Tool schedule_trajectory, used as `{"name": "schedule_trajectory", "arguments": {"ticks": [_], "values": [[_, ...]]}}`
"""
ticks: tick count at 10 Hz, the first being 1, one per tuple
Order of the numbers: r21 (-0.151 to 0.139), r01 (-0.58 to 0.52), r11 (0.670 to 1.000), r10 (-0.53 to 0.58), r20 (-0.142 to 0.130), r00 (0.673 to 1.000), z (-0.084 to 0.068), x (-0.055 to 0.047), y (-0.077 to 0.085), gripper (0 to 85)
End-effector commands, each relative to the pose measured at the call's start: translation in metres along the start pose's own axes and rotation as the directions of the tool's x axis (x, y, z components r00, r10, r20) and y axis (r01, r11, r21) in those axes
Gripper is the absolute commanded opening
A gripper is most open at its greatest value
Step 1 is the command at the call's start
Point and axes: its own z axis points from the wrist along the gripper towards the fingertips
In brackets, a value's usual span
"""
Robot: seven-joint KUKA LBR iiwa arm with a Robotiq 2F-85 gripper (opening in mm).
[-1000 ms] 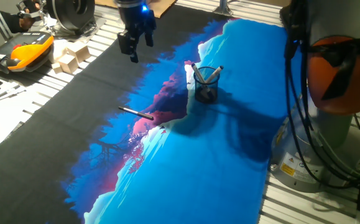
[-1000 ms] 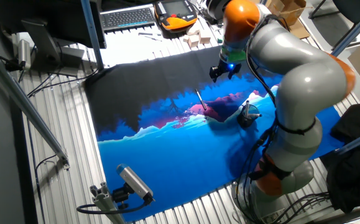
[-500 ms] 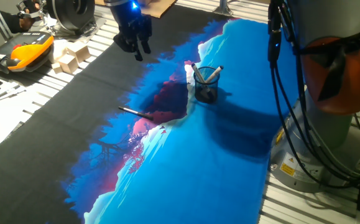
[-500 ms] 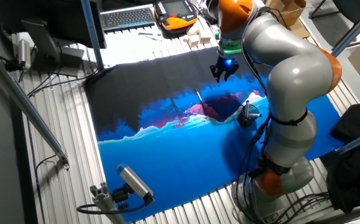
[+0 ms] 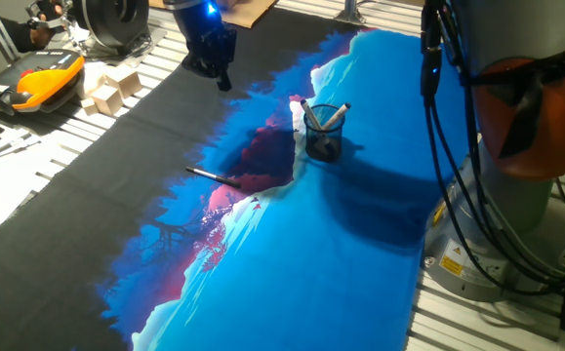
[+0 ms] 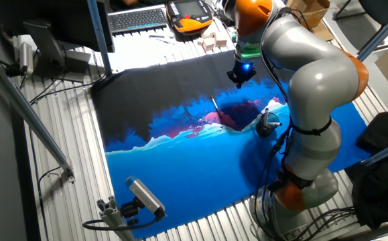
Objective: Put the pen into the pen holder
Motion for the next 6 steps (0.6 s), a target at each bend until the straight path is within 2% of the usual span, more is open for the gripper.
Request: {"name": "schedule_trajectory", "arguments": {"ticks": [1,4,5,6], "values": [[0.0,0.0,1.0,0.0,0.0,1.0,0.0,0.0,0.0,0.0],[0.0,0.0,1.0,0.0,-0.002,1.0,0.0,0.0,0.0,0.0],[-0.005,-0.039,0.999,0.039,-0.001,0.999,0.0,0.0,0.0,0.0],[0.073,-0.019,0.997,0.016,0.037,0.999,0.0,0.0,0.0,0.0]]}}
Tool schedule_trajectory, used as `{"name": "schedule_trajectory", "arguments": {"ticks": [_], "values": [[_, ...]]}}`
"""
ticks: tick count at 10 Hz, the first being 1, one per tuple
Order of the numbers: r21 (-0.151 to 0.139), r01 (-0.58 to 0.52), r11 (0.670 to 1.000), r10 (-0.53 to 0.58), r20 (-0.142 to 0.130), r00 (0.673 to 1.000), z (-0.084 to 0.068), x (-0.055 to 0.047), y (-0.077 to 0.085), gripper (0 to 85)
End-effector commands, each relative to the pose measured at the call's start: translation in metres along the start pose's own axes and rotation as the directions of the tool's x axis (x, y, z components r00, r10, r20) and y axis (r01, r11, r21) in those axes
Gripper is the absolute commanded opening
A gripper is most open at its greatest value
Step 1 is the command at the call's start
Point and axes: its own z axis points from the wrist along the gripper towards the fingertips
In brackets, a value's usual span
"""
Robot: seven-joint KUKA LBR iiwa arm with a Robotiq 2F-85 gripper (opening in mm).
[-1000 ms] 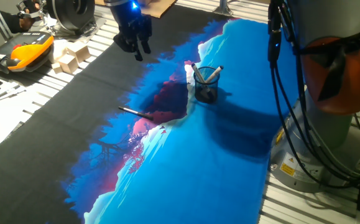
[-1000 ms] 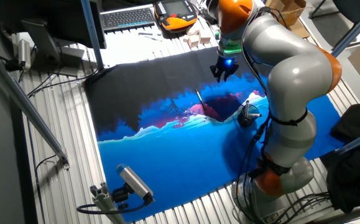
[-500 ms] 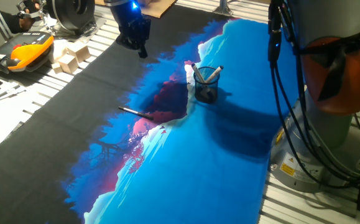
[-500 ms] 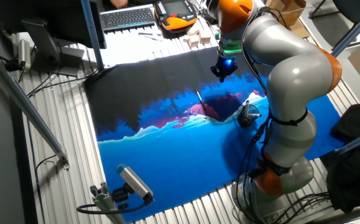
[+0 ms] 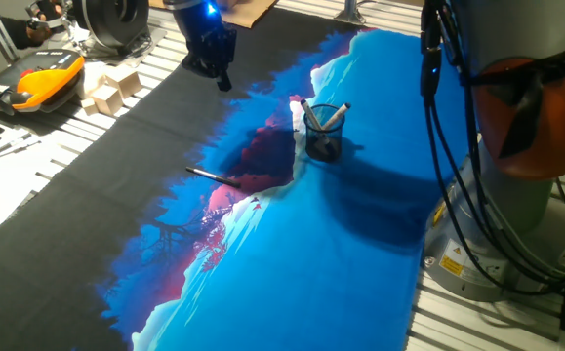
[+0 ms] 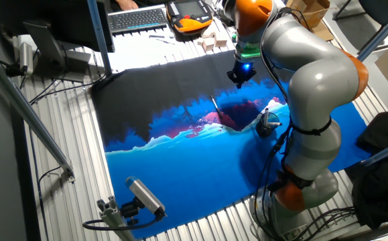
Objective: Put the pen into the pen holder
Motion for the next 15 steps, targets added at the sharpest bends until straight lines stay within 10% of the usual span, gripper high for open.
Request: {"name": "schedule_trajectory", "arguments": {"ticks": [1,2,5,11,14,15], "values": [[-0.023,-0.017,1.0,0.017,0.002,1.0,0.0003,-0.0001,0.0,0.0],[-0.066,-0.026,0.997,0.027,0.005,1.0,0.0003,-0.0001,0.0,0.0],[-0.065,-0.031,0.997,0.034,0.046,0.998,0.0003,-0.0001,0.0,0.0],[-0.07,-0.017,0.997,0.01,-0.095,0.995,0.0003,-0.0001,0.0,0.0],[-0.145,-0.024,0.989,0.005,-0.129,0.992,0.0003,-0.0001,0.0,0.0],[-0.105,-0.002,0.994,-0.015,-0.155,0.988,0.0075,-0.01,0.0085,0.0]]}}
